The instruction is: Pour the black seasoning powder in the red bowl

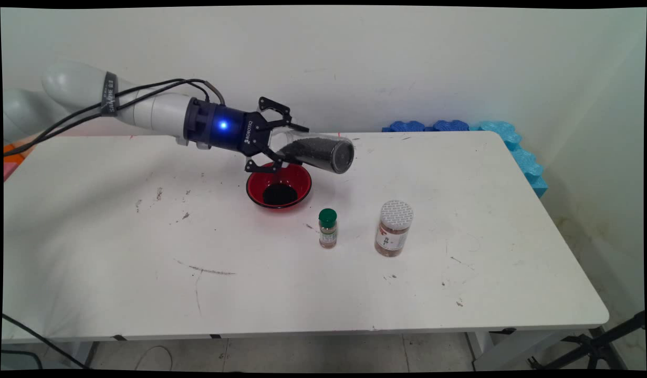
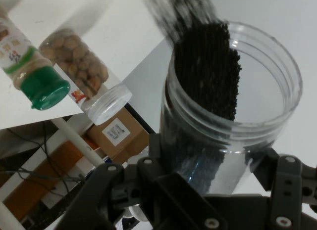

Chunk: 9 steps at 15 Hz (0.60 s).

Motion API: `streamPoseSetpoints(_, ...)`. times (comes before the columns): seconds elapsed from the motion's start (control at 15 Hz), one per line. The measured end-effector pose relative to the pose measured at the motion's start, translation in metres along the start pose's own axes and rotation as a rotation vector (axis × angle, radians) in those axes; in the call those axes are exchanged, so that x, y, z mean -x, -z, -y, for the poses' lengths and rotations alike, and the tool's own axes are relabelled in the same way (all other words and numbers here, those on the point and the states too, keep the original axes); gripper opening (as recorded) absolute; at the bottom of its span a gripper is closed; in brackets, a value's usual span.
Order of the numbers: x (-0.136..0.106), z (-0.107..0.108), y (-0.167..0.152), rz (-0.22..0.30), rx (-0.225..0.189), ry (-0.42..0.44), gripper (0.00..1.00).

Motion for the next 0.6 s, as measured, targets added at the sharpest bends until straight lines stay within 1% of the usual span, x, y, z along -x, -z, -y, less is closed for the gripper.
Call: streamPoseSetpoints(0.6, -0.0016, 0.0019, 0.0012, 0.006, 0.015, 0.037, 0.0)
